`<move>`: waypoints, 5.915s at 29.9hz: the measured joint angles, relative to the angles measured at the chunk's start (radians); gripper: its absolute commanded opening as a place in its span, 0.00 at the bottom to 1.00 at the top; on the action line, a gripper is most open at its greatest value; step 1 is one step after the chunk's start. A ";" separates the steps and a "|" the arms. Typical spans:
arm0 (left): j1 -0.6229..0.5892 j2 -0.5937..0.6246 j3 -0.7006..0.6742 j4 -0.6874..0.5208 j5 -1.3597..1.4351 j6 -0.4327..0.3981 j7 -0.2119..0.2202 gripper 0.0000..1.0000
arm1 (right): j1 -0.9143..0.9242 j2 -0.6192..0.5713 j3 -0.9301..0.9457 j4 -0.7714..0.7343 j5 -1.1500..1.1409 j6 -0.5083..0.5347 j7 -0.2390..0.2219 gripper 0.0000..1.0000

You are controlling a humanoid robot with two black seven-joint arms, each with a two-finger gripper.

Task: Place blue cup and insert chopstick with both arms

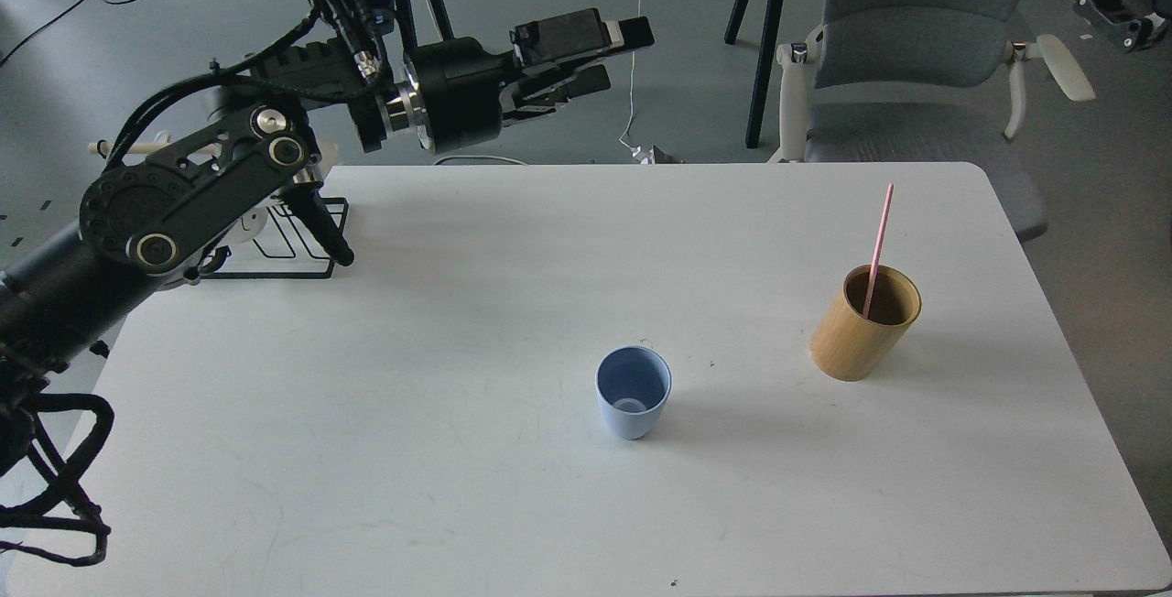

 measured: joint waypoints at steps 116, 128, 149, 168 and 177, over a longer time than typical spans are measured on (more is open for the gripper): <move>0.158 0.018 -0.107 0.527 -1.003 0.000 -0.079 0.99 | 0.350 0.293 -0.736 0.162 -0.899 -0.317 -0.001 0.01; 0.160 0.014 -0.103 0.527 -1.003 0.000 -0.082 0.99 | 0.276 0.438 -0.823 0.061 -0.915 -0.323 0.008 0.01; 0.166 0.017 -0.110 0.527 -1.003 0.000 -0.088 0.99 | 0.202 0.559 -0.826 -0.039 -0.946 -0.362 0.034 0.01; 0.172 0.020 -0.111 0.528 -1.005 0.000 -0.088 0.99 | 0.152 0.520 -0.825 -0.011 -1.057 -0.431 0.105 0.14; 0.171 0.022 -0.111 0.528 -1.005 0.000 -0.088 0.99 | 0.152 0.520 -0.823 -0.011 -1.057 -0.430 0.105 0.31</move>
